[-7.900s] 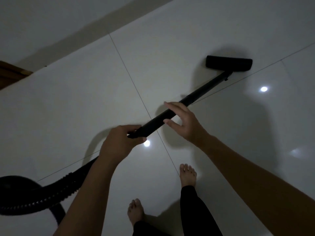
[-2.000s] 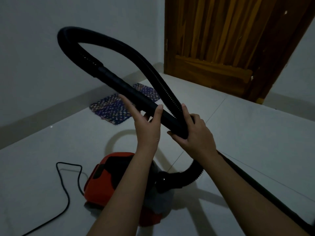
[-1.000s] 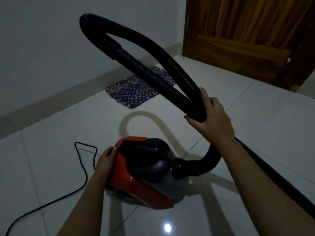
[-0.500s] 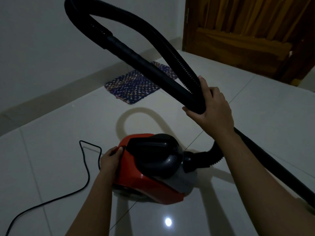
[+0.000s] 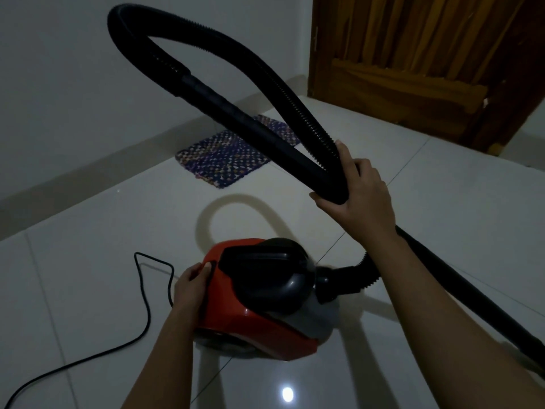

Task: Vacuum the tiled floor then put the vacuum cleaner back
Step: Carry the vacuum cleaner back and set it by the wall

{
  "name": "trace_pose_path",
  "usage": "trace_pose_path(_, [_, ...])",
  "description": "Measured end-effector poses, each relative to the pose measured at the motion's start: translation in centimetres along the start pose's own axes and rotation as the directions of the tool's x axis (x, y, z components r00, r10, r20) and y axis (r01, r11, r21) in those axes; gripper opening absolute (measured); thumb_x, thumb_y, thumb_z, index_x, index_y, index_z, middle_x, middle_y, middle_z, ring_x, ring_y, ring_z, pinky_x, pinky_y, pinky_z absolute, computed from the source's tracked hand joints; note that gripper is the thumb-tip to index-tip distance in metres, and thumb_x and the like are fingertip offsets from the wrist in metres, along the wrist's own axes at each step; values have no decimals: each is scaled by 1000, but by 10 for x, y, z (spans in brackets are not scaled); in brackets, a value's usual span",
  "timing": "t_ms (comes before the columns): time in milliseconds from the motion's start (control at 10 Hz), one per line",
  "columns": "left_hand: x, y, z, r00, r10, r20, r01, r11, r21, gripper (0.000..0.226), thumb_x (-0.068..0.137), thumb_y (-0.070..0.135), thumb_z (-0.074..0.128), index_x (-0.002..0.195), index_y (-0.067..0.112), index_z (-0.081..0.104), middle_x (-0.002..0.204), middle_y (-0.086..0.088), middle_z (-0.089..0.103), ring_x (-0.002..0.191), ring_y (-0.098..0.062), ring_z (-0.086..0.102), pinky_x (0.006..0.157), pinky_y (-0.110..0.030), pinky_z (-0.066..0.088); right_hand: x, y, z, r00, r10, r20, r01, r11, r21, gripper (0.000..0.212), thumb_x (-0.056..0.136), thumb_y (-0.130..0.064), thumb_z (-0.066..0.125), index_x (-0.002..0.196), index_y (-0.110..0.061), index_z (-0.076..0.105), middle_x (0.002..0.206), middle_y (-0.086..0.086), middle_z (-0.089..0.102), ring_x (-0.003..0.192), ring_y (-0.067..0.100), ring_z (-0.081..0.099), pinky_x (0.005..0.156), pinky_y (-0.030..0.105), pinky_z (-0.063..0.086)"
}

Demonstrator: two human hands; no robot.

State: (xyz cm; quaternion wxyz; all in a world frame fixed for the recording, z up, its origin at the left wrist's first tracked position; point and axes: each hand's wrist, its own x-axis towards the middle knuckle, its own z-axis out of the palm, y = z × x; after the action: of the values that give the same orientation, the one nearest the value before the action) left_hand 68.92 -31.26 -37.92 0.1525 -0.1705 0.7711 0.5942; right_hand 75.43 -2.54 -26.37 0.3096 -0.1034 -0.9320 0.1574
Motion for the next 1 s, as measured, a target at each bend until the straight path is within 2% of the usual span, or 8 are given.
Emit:
trace_pose_path(100, [-4,0,1,999,23,26,-25,997,69,49,92,40,51,131,11,49,130,-15,55,114,-33,55,96,-42,45,0,1,1,1000,3,2,-3,1000,0,90,78,-55,65,151,-26,21,112,12,53,93,27,53,77,41,47])
trace_pose_path(400, [-11,3,6,999,-1,32,-2,997,71,50,97,36,41,139,10,34,140,-19,43,124,-35,45,100,-45,39,0,2,1,1000,7,-11,-7,1000,-9,90,76,-58,60,151,-27,21,111,12,53,92,28,53,78,41,47])
trace_pose_path(600, [-12,2,8,1000,-4,-13,5,996,91,48,97,37,41,137,11,37,139,-18,46,123,-35,46,101,-44,39,0,1,1,1000,11,-3,-11,1000,-15,90,78,-56,64,151,-27,21,115,13,53,96,28,53,81,43,48])
trace_pose_path(800, [-10,3,5,998,-64,9,65,997,-48,43,93,31,51,129,8,51,124,-18,59,107,-33,57,77,-34,46,-1,1,0,1000,11,-10,-12,1000,-13,89,77,-57,63,150,-27,22,113,12,53,95,28,53,81,43,46])
trace_pose_path(900, [-13,7,3,998,-65,10,66,996,-59,27,90,22,53,105,1,61,95,-17,63,76,-26,56,61,-29,43,-2,2,0,1000,12,-6,-12,1000,-20,89,77,-57,63,150,-27,22,113,13,53,95,28,53,81,43,46])
trace_pose_path(1000, [-17,14,2,998,-51,-48,50,998,-30,12,87,14,54,84,3,58,78,-17,51,57,-19,41,51,-26,35,-3,2,-1,1000,19,-11,-19,999,-37,88,76,-60,57,150,-27,22,113,13,54,94,28,54,80,42,46])
